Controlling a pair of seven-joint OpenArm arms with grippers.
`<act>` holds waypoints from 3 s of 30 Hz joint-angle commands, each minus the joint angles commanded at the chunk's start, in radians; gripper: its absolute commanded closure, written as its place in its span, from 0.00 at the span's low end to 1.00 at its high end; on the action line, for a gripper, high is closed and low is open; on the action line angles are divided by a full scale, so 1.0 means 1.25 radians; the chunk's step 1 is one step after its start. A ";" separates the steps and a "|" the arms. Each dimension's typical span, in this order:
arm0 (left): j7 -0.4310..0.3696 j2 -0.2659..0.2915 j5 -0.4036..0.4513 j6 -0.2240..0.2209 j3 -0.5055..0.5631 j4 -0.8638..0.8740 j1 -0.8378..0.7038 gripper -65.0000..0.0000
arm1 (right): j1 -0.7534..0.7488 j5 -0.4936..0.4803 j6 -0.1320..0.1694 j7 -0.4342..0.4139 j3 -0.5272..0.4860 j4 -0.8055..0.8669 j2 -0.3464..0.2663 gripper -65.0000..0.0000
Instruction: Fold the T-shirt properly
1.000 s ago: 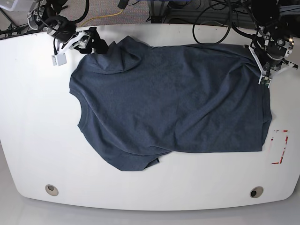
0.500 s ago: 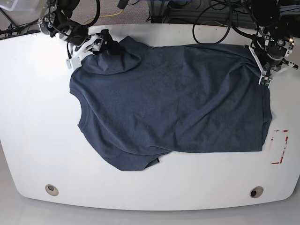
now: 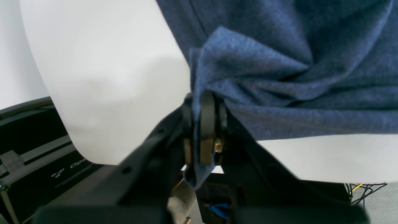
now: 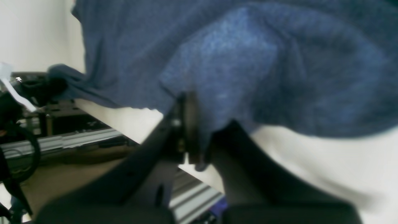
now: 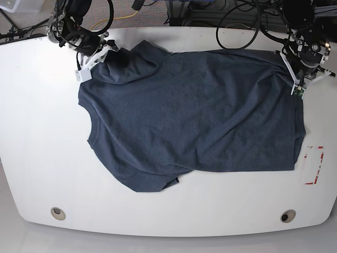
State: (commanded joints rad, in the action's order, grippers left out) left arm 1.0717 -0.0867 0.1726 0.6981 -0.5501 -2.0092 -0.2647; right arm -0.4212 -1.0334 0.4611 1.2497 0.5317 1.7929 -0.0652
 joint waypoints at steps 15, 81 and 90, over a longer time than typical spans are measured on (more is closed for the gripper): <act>0.004 0.005 -0.005 0.000 -0.135 -0.001 -0.010 1.00 | -0.162 -0.002 0.000 0.006 0.059 0.126 -0.009 1.00; -0.060 -0.033 -0.004 0.000 -0.102 0.417 0.398 0.63 | 0.323 -0.007 0.001 -0.119 -0.069 -0.250 -0.155 0.49; -0.058 -0.033 -0.005 0.000 -0.096 0.327 0.419 0.47 | 0.214 0.020 -0.011 -0.122 -0.066 -0.070 -0.223 0.35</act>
State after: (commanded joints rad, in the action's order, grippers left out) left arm 0.9996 -0.1281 0.1665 0.6981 -0.6697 -1.6011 0.2585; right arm -0.1542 -1.0088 0.4473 1.0978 0.4488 1.7054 -0.3445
